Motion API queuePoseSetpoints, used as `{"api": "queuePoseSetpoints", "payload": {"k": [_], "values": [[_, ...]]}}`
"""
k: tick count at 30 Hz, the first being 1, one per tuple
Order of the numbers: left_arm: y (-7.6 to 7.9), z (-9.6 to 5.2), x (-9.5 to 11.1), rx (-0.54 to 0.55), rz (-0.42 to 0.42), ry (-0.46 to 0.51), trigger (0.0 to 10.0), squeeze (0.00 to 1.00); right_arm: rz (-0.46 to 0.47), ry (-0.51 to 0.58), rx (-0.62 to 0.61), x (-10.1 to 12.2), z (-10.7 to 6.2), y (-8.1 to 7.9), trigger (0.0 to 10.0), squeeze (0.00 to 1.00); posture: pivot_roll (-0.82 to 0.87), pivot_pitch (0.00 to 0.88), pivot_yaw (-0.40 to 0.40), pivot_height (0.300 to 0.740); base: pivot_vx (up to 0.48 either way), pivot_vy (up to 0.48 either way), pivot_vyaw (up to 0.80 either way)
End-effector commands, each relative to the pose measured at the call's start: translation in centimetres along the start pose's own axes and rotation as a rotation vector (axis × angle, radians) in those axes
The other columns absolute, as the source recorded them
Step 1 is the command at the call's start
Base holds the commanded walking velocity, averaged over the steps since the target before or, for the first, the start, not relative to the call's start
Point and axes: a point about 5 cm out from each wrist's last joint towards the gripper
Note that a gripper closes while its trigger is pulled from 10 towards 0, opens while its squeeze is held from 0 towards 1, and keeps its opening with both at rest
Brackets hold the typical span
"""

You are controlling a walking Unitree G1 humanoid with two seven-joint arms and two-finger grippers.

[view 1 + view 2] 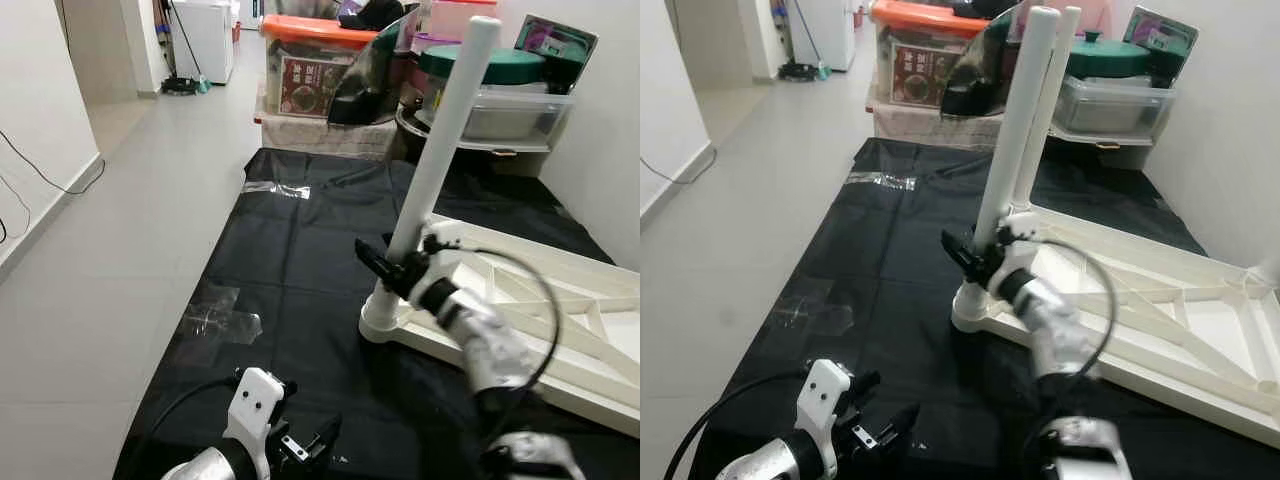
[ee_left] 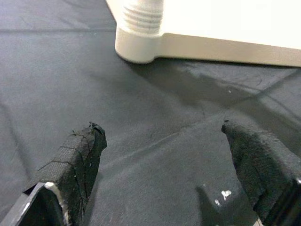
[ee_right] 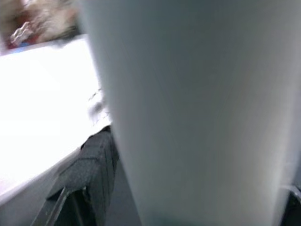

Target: Building children table

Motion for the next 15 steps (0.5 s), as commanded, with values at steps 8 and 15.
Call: {"api": "queuePoseSetpoints", "payload": {"k": [8, 15], "values": [[-0.1, 0.1, -0.4, -0.003, -0.012, -0.004, 10.0, 0.0, -0.015, -0.083, 0.539, -0.5, 1.5, -2.6, 10.0, 0.0, 0.26, 0.0, -0.118, 0.74, 0.0, 0.0, 0.0], [-0.1, 0.0, -0.5, -0.005, -0.012, -0.005, 10.0, 0.0, -0.059, -0.055, 0.657, -0.4, 3.0, -3.7, 0.0, 0.0, 0.26, 0.0, -0.115, 0.74, 0.0, 0.0, 0.0]]}}
Point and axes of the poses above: a point about 5 cm out from each wrist's last joint towards the gripper, its own z axis pointing out of the wrist towards the gripper, its own x axis along the axis of the wrist's last joint, y = z × x, and after that the axes turned 13 degrees about -z, right-handed
